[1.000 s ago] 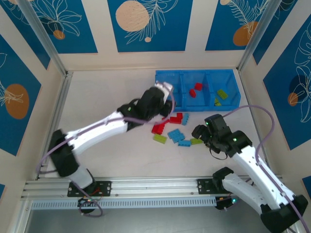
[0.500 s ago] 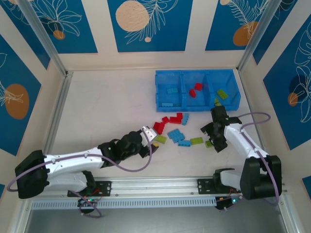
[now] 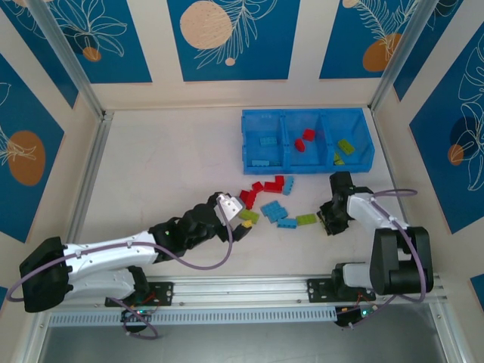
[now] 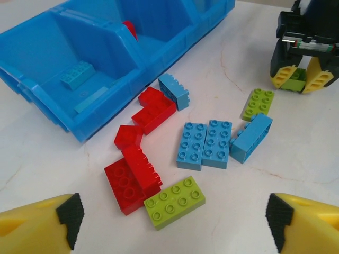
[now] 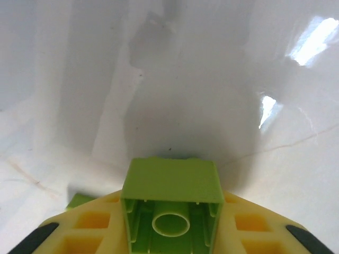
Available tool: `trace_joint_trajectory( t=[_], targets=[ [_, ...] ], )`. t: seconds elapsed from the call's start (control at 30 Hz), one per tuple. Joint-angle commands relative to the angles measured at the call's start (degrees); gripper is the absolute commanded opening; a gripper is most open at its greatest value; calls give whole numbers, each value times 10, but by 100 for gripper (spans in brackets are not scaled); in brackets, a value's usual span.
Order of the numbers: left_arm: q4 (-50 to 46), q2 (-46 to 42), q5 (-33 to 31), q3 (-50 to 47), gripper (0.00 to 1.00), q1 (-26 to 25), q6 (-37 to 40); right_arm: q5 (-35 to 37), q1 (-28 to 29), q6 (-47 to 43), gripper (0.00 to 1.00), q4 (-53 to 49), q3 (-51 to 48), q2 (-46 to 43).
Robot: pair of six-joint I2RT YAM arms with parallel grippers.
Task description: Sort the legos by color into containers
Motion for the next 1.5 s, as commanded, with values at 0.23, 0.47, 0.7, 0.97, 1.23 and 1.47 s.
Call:
trace_joint_trajectory(
  t=[0.23,0.47,0.7,0.97,1.23,1.47],
  targets=[
    [36,-39,-24,-27,100,-1,-1,109,-8,-189,27,87,131,-131],
    [29,-44,-39,-26,100,-1,1,78,-96,-221,24,51,402,177],
    [22,-53,-42,-26,100,-1,2,25,-106,-254,59,-42,649,387],
    [17,-56,-52,-23,100,-1,-4,7,-91,-252,74,-54,582,281],
    [10,-56,-79,-22,100,-1,-5,-51,12,-279,74,63,237,-50],
    [12,-67,-77,-26,100,-1,-4,38,246,-289,73,7,76,-186]
  ],
)
